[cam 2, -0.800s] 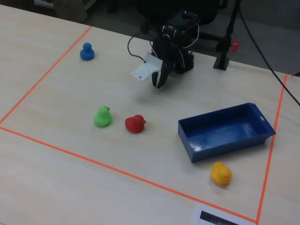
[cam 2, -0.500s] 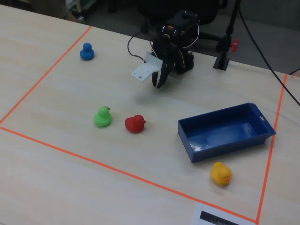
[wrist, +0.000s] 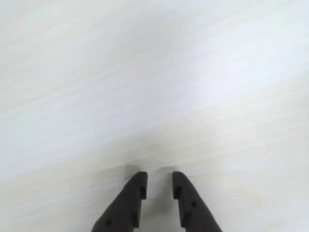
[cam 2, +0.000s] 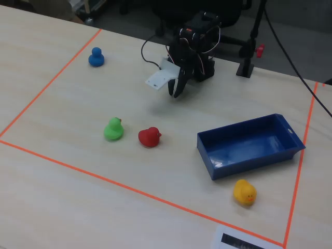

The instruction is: Grasp green duck and put it into box.

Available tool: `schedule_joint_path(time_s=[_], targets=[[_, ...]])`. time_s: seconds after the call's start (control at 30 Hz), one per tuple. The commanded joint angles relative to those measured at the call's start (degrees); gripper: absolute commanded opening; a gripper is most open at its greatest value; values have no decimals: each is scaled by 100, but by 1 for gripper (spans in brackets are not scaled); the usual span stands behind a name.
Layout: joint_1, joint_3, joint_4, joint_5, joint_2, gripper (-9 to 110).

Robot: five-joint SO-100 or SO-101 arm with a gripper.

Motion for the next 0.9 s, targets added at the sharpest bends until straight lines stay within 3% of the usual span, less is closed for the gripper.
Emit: schedule_joint_path(time_s=[0.0,0.87], targets=[[53,-26,105,18,-70,4],[-79,-26,114,9,-70,5]])
